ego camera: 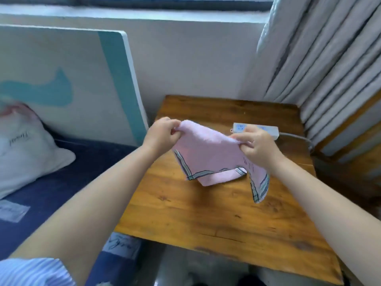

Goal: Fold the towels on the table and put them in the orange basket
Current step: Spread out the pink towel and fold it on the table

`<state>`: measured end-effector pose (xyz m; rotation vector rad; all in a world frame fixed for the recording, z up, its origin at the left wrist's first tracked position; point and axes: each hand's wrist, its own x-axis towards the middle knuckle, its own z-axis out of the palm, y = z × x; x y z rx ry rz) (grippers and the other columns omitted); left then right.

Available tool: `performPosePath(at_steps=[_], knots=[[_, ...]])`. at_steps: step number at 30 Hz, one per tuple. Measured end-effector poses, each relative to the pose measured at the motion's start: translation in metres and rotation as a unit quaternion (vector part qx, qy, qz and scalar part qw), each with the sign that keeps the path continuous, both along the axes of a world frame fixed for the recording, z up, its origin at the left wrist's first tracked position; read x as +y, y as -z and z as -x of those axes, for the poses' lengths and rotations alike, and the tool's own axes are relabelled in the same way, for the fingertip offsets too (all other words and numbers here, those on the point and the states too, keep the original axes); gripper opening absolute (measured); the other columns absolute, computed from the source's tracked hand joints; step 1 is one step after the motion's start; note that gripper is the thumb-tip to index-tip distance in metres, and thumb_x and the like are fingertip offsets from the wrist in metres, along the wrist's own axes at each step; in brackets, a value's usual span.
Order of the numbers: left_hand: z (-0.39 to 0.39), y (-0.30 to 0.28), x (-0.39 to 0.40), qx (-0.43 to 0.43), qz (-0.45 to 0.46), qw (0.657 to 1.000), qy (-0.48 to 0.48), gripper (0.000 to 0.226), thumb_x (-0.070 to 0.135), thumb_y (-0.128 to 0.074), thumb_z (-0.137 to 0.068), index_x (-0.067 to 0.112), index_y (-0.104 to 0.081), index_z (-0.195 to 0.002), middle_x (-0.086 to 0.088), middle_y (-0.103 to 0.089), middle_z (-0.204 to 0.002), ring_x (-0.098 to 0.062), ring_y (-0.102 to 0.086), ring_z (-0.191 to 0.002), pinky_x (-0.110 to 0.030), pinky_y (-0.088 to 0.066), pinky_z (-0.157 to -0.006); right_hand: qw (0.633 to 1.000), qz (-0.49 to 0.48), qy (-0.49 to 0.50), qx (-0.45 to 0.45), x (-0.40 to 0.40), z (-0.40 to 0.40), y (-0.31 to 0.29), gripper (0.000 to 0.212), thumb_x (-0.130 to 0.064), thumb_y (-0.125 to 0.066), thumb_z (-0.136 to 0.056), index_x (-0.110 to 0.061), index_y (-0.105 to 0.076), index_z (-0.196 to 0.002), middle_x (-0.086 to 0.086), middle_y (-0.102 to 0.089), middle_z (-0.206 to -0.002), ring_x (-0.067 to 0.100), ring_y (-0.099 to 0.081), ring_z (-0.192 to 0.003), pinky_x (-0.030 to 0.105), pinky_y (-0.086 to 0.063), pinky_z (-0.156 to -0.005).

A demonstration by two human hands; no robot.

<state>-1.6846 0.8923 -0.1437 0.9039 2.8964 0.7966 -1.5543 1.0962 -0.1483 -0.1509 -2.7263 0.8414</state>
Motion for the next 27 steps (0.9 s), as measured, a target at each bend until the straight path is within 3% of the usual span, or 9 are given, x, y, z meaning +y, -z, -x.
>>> performPosePath(at_steps=[3,6,10,12,14,16,21,24,27], knots=[[-0.013,0.055,-0.03,-0.097,0.104,0.989,0.032,0.025,0.018,-0.055,-0.086,0.006,-0.053,-0.064,-0.008,-0.048,-0.069,-0.024,-0.043,-0.074,-0.032,-0.031,-0.063,0.983,-0.048,-0.07,-0.16,-0.02,-0.013,0.048,0.033,0.005,-0.052,-0.079,-0.01,-0.071,-0.101,0.013,-0.058,-0.085,0.032,-0.057,-0.085,0.028,-0.04,-0.068],[-0.031,0.097,-0.043,-0.192,0.235,0.95,0.078,0.043,0.023,-0.054,-0.086,0.019,-0.031,-0.05,-0.003,-0.04,-0.063,-0.032,-0.046,-0.075,-0.037,-0.037,-0.062,0.921,-0.103,-0.153,-0.342,-0.031,-0.022,0.082,0.033,-0.005,-0.048,-0.083,-0.016,-0.068,-0.107,0.011,-0.058,-0.095,0.027,-0.055,-0.094,0.031,-0.042,-0.074],[-0.064,0.135,-0.045,-0.268,0.317,0.902,0.119,0.04,0.017,-0.049,-0.086,0.015,-0.03,-0.051,-0.005,-0.043,-0.062,-0.028,-0.038,-0.073,-0.036,-0.034,-0.061,0.84,-0.207,-0.21,-0.455,-0.043,-0.037,0.118,0.018,-0.01,-0.043,-0.08,-0.017,-0.05,-0.065,-0.001,-0.041,-0.064,0.025,-0.046,-0.078,0.031,-0.026,-0.066],[-0.078,0.15,-0.047,-0.308,0.335,0.879,0.144,0.025,0.014,-0.046,-0.085,0.012,-0.051,-0.061,-0.016,-0.06,-0.086,-0.033,-0.046,-0.079,-0.039,-0.044,-0.072,0.807,-0.202,-0.228,-0.506,-0.043,-0.043,0.133,0.024,-0.016,-0.042,-0.083,-0.024,-0.044,-0.06,-0.005,-0.039,-0.062,0.025,-0.045,-0.081,0.032,-0.024,-0.07],[-0.088,0.161,-0.052,-0.364,0.325,0.858,0.16,0.026,0.011,-0.044,-0.085,0.008,-0.065,-0.099,-0.015,-0.064,-0.107,-0.03,-0.055,-0.095,-0.033,-0.044,-0.078,0.791,-0.145,-0.23,-0.548,-0.039,-0.046,0.137,0.016,-0.03,-0.045,-0.088,-0.035,-0.061,-0.088,-0.007,-0.051,-0.075,0.021,-0.048,-0.088,0.033,-0.026,-0.076],[-0.093,0.17,-0.059,-0.403,0.279,0.861,0.133,0.035,0.009,-0.042,-0.085,0.01,-0.063,-0.113,-0.01,-0.064,-0.114,-0.024,-0.055,-0.097,-0.026,-0.04,-0.075,0.814,-0.102,-0.203,-0.534,-0.033,-0.04,0.141,0.029,-0.038,-0.046,-0.09,-0.029,-0.06,-0.114,-0.004,-0.062,-0.093,0.019,-0.054,-0.098,0.032,-0.031,-0.08],[-0.085,0.188,-0.068,-0.314,0.14,0.934,-0.094,0.028,0.012,-0.043,-0.09,0.009,-0.062,-0.11,-0.009,-0.06,-0.117,-0.026,-0.054,-0.107,-0.028,-0.042,-0.081,0.954,-0.053,-0.01,-0.296,-0.035,-0.002,0.162,0.022,-0.021,-0.051,-0.088,-0.007,-0.066,-0.096,0.013,-0.065,-0.097,0.032,-0.057,-0.098,0.036,-0.041,-0.075],[-0.081,0.201,-0.064,-0.301,0.141,0.931,-0.148,0.029,0.019,-0.045,-0.093,0.006,-0.059,-0.114,-0.013,-0.057,-0.119,-0.028,-0.052,-0.109,-0.034,-0.044,-0.086,0.961,-0.009,0.1,-0.257,-0.047,0.02,0.179,0.026,-0.024,-0.054,-0.087,-0.009,-0.062,-0.107,0.014,-0.063,-0.109,0.033,-0.053,-0.109,0.039,-0.04,-0.084],[-0.081,0.212,-0.058,-0.295,0.145,0.929,-0.169,0.029,0.024,-0.047,-0.093,0.007,-0.058,-0.114,-0.012,-0.058,-0.117,-0.029,-0.053,-0.107,-0.036,-0.046,-0.086,0.95,-0.003,0.176,-0.258,-0.06,0.029,0.192,0.02,-0.028,-0.054,-0.086,-0.013,-0.062,-0.097,0.009,-0.065,-0.101,0.032,-0.052,-0.105,0.037,-0.031,-0.082]])
